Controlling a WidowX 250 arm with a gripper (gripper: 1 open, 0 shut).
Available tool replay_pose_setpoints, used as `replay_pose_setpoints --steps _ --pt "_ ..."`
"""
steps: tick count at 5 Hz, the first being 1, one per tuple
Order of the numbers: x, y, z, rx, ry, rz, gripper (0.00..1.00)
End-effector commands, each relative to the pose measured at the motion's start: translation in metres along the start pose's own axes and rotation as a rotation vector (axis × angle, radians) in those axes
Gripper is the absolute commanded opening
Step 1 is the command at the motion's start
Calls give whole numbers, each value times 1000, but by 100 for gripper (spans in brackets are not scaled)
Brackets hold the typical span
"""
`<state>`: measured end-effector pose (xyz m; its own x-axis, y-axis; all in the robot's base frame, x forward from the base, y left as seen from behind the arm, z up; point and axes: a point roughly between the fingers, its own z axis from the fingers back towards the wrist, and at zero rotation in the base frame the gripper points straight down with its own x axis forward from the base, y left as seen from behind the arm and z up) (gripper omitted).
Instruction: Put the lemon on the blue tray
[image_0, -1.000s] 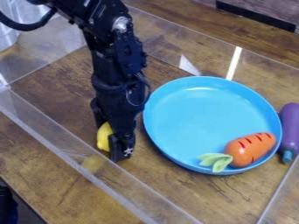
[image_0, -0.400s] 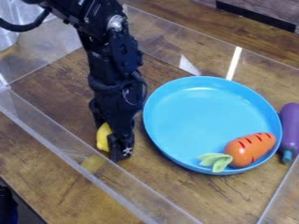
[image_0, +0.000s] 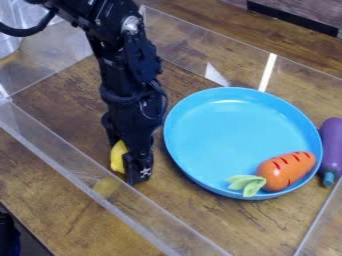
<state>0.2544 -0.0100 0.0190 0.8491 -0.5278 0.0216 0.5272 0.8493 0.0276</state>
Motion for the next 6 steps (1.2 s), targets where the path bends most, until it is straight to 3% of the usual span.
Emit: replay_pose_setpoints --steps 1,6 --pt "-7 -1 3 -10 12 -29 0" --pt "4 2 19 22 35 -56 0"
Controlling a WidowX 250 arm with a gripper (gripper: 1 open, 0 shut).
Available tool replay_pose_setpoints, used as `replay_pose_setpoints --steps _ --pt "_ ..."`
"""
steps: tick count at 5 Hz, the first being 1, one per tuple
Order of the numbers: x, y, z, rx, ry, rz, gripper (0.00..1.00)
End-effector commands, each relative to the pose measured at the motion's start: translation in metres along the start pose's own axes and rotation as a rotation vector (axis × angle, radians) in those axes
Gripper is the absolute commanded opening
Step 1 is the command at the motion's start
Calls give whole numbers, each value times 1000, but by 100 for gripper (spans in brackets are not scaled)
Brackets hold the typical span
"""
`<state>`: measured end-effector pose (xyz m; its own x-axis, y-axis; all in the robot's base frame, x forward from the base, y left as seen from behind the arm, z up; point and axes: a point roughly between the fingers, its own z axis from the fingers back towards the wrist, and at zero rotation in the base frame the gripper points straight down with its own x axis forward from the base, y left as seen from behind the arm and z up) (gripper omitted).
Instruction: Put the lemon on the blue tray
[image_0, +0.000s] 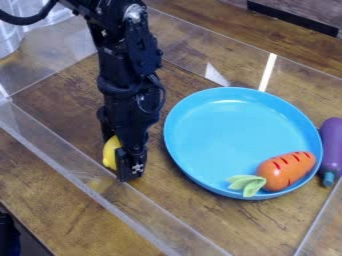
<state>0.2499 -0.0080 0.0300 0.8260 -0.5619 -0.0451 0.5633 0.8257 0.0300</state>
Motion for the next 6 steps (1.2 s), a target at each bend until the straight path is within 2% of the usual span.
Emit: replay_pose_setpoints --steps 1,5,6 --pt "12 3 10 25 -25 -17 0" --pt "18 2 24 56 -9 -41 0" --pt "21 1 35 75 -5 -46 0"
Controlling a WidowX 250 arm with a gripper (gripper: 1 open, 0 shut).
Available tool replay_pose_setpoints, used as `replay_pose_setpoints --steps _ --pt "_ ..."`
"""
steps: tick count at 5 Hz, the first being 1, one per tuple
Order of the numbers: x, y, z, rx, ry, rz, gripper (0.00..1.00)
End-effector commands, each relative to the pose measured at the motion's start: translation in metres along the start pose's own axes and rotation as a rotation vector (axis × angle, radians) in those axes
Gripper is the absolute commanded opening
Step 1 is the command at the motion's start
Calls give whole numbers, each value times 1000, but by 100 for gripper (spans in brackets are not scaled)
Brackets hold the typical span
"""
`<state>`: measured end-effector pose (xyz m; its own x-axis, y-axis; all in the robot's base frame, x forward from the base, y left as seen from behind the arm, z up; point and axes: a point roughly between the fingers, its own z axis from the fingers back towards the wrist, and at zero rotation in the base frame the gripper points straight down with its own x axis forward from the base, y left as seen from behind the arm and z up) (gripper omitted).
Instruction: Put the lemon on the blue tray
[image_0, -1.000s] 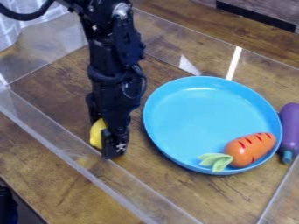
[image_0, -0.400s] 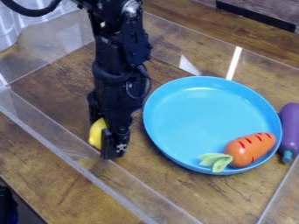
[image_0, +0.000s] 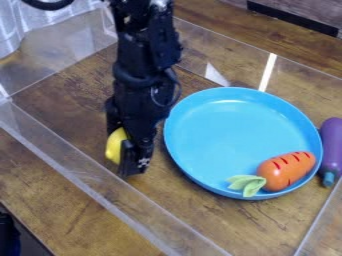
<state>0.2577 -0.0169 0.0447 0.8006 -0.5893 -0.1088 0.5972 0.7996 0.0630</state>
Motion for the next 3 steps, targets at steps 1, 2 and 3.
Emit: replay_pose_setpoints --steps 1,2,3 --pt "10 4 26 54 -62 -9 0" --pt "10 4 28 61 -61 -13 0" --pt "10 3 30 68 -59 -16 0"
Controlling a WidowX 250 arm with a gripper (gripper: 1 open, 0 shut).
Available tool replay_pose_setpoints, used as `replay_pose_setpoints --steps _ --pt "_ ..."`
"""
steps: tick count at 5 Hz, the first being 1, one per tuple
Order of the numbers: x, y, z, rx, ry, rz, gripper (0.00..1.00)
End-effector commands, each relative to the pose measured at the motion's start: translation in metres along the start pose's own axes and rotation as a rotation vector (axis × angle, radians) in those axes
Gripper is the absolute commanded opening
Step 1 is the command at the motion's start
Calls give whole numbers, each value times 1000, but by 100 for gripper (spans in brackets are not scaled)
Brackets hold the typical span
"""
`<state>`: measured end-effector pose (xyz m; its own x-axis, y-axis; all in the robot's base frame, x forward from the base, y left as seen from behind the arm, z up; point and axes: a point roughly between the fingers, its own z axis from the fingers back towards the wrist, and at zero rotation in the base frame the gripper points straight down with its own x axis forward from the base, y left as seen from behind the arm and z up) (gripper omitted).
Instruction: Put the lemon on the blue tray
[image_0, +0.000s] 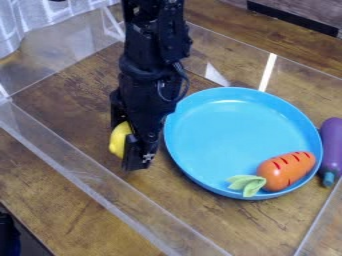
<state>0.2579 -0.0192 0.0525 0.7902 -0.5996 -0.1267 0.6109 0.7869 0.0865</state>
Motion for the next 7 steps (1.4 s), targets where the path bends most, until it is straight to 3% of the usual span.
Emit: replay_pose_setpoints --steps 1,7 --pt "9 5 24 50 -75 -4 0" --pt "9 0 38 93 -55 -37 0"
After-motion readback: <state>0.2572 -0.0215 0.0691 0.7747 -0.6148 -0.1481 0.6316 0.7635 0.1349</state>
